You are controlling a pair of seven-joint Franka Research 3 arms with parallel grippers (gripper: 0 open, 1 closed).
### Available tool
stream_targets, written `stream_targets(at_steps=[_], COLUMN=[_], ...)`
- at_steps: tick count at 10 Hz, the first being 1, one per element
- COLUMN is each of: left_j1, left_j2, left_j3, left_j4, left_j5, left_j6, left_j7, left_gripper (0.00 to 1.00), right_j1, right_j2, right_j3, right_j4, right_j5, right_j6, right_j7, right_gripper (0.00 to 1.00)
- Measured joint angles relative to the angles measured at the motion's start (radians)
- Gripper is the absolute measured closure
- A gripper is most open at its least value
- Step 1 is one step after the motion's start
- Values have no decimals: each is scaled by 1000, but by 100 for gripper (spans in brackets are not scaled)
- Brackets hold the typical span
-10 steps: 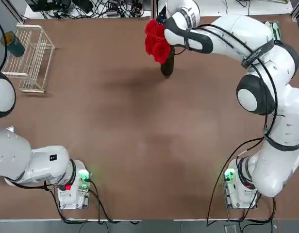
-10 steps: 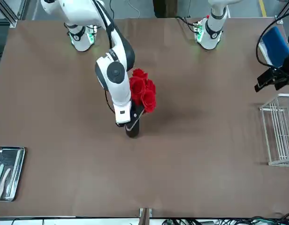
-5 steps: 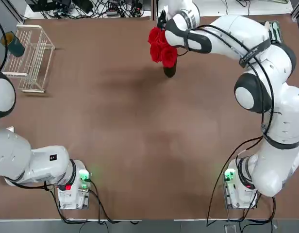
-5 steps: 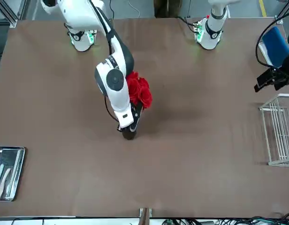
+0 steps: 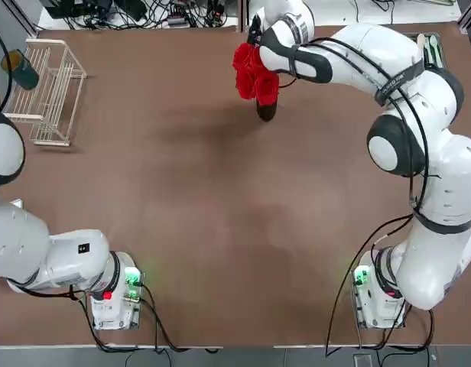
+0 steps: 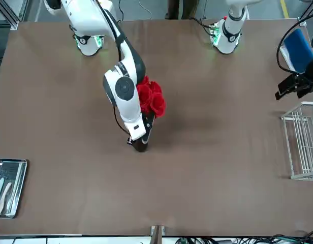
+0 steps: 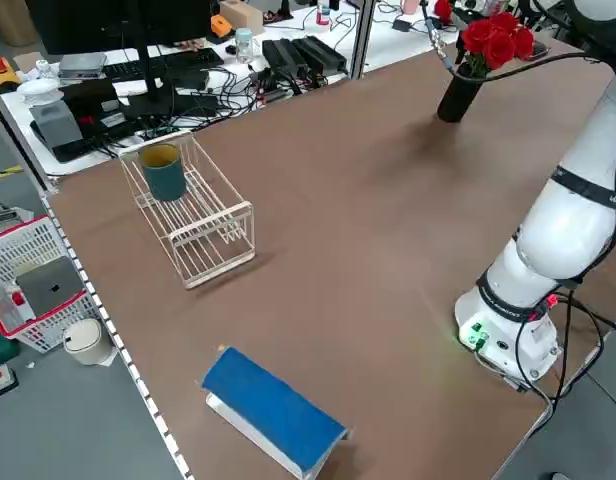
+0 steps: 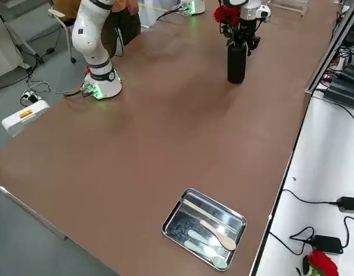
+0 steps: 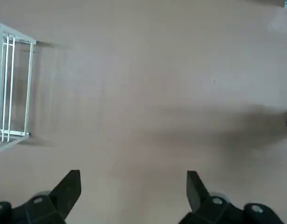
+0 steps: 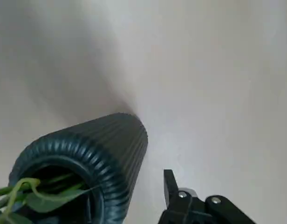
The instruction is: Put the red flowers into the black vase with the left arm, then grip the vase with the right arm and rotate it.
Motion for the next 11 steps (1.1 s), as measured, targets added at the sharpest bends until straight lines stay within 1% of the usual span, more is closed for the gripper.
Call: stream_targets(at_steps=[1,3,11], left_j1=[0,0,2], left_j2=[0,1,1], left_j3=[0,0,1], left_j4=[0,0,0], left_j5=[0,0,0], left_j6=[0,0,0], left_j7=[0,0,0], left_gripper=[0,0,0], right_j1=[-6,-23,-66], right_j2=[0,1,1], right_j3=[0,1,1], right_j4=[3,4,12], right_j5=[0,12,182], right_j6=[-1,-1,-5], right_j7=[0,-7,-20], right_gripper=[37,35,28])
